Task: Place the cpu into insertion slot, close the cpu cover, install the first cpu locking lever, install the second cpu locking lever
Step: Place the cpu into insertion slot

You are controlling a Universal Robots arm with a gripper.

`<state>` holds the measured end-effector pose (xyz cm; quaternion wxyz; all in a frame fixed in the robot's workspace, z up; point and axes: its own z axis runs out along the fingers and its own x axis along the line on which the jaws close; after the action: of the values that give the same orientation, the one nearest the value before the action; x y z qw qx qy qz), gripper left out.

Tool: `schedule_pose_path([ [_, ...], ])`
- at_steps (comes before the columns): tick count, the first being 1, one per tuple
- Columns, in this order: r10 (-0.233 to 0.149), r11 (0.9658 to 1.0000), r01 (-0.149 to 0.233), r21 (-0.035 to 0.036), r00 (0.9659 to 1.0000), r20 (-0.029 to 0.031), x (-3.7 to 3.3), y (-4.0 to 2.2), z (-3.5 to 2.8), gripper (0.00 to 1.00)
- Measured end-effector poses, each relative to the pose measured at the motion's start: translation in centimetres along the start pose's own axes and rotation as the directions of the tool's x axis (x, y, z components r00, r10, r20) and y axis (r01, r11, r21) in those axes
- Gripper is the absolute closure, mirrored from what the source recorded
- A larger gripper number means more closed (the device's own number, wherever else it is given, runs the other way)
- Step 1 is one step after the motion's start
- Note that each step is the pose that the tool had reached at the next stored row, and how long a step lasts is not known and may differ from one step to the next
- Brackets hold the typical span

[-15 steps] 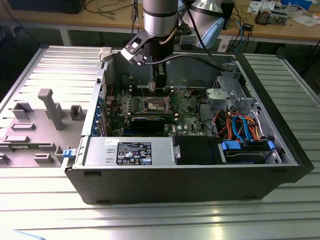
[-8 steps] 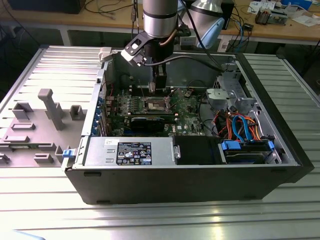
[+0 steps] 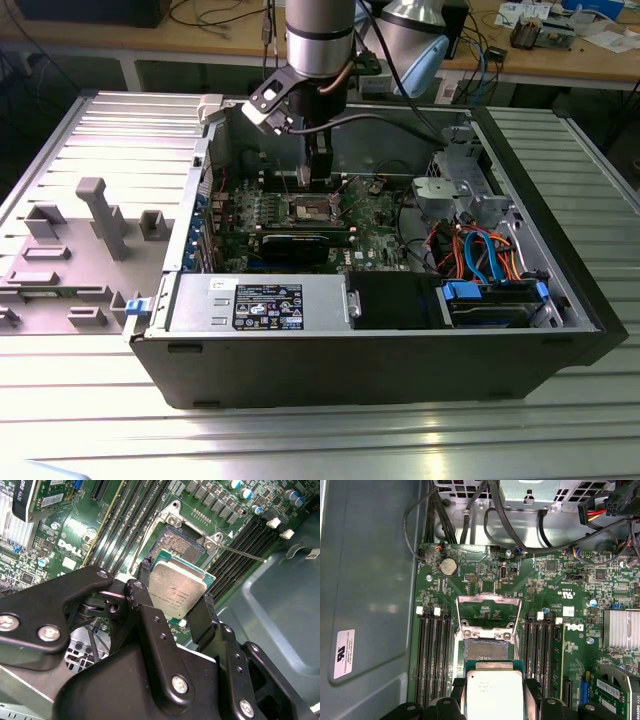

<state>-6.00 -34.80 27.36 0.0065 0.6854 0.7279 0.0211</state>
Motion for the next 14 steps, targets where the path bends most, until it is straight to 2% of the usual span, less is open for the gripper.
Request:
schedule_pose_path([
  [14,0.000,1.0000,0.000,0.0000,1.0000,0.0000,0.00,-0.05,0.36,0.45],
])
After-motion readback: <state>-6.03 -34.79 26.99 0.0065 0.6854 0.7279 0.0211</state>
